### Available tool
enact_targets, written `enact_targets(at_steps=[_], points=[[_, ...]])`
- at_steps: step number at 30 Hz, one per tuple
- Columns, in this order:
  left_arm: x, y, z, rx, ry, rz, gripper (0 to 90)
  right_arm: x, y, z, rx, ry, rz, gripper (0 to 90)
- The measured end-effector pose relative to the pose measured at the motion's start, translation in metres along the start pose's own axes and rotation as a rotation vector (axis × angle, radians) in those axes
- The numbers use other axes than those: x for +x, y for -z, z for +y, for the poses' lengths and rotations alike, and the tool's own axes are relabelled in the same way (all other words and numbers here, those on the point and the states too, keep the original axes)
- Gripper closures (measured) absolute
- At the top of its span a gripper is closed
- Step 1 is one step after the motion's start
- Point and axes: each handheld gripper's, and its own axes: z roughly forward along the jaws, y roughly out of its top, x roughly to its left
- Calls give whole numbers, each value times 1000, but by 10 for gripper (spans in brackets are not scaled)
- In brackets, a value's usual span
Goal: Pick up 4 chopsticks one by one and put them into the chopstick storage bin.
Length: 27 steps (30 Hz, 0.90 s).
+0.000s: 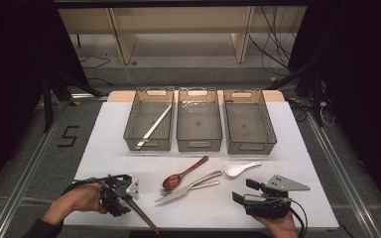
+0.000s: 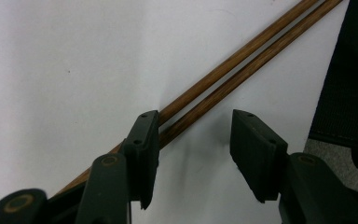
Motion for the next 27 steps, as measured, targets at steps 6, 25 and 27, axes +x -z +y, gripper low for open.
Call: enact_targets(at_steps=[6, 25, 27], points=[[1, 0, 1, 9, -21, -7, 530, 0, 0, 0, 0, -1, 0, 272], [0, -3, -4, 50, -58, -55, 643, 0, -1, 0, 6, -1, 2, 272], [-1, -3, -2, 59, -71, -57, 669, 0, -1, 0, 5, -2, 2, 272]])
